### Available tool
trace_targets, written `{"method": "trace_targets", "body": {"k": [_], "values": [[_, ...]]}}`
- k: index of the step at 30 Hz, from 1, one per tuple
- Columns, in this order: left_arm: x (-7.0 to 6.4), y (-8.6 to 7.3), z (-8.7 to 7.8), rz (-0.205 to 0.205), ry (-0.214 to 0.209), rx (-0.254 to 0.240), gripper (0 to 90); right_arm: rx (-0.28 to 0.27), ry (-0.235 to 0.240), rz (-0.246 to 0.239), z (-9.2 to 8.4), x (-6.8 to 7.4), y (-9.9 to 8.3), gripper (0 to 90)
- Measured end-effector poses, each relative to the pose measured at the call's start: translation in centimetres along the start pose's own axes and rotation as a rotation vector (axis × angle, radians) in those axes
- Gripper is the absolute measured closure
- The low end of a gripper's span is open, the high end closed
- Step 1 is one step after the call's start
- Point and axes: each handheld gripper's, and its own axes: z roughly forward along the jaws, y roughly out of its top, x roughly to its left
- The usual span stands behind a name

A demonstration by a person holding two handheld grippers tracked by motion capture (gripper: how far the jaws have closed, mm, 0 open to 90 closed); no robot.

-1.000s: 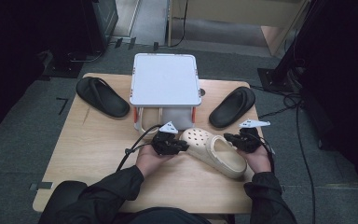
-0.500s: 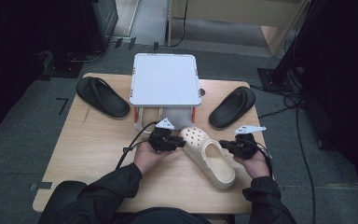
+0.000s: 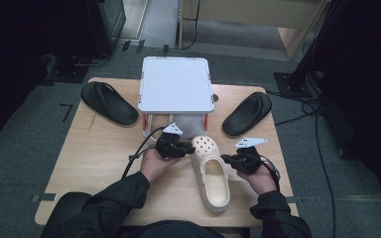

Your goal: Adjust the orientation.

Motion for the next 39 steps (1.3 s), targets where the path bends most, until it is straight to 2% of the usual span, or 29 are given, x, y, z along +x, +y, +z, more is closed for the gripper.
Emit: {"method": "trace_targets", "body": {"k": [12,13,14,16,17,18,19,21,24,25,26,28,30,31,35,36,37,39], "values": [[0.4,0.3,0.1,-0.008,-0.013,0.002,71.8,-0.001,0.027,0.020,-0.2,0.4,-0.3,90.0],[0.4,0.4,0.1,-0.009,-0.009,-0.001,71.8,-0.003,0.031,0.025,-0.2,0.3,-0.4,86.4],[0.4,0.6,-0.1,-0.002,-0.015,0.001,71.3,-0.001,0.016,0.022,-0.4,-0.1,-0.3,76.5],[0.4,0.8,-0.6,-0.003,-0.022,-0.017,70.9,-0.014,0.036,0.064,-0.7,-0.5,-0.1,74.4],[0.4,0.9,-0.8,-0.007,-0.027,-0.013,70.8,-0.043,0.036,0.060,-1.1,-0.6,0.1,74.0],[0.4,0.9,-0.8,-0.007,-0.027,-0.013,70.8,-0.043,0.036,0.060,-1.1,-0.6,0.1,74.0],[0.7,1.3,-1.6,-0.015,-0.037,-0.025,70.6,-0.085,0.031,0.037,-1.9,-0.4,0.4,69.8],[0.9,1.6,-2.4,-0.023,-0.049,-0.038,69.8,-0.121,0.046,0.024,-2.4,-0.1,0.8,66.6],[0.9,2.0,-3.2,-0.020,-0.051,-0.048,68.0,-0.146,0.048,0.010,-2.8,0.4,1.0,62.3],[1.0,2.3,-4.1,-0.008,-0.053,-0.052,67.1,-0.168,0.062,-0.007,-3.0,1.0,1.4,58.4],[1.0,2.3,-4.1,-0.008,-0.053,-0.052,65.9,-0.179,0.069,-0.017,-3.1,1.3,1.6,57.2],[1.1,2.8,-5.4,-0.001,-0.034,-0.059,60.8,-0.198,0.093,-0.043,-3.2,2.0,1.8,54.8],[1.2,3.0,-5.8,0.013,-0.033,-0.055,60.3,-0.203,0.107,-0.055,-3.2,2.4,1.9,53.2],[1.2,3.4,-6.6,0.040,-0.031,-0.051,59.1,-0.199,0.122,-0.090,-2.8,3.1,2.0,51.4],[1.3,3.9,-7.6,0.044,-0.033,-0.060,57.1,-0.161,0.126,-0.107,-2.1,3.7,1.7,50.2],[1.3,4.0,-7.9,0.047,-0.040,-0.066,56.7,-0.144,0.125,-0.105,-1.8,3.8,1.6,47.8],[1.4,4.3,-8.6,0.046,-0.045,-0.076,54.7,-0.138,0.095,-0.110,-1.4,3.8,1.3,46.5],[1.5,4.5,-9.1,0.044,-0.044,-0.074,52.3,-0.124,0.085,-0.091,-1.2,3.6,1.2,46.3]]}}
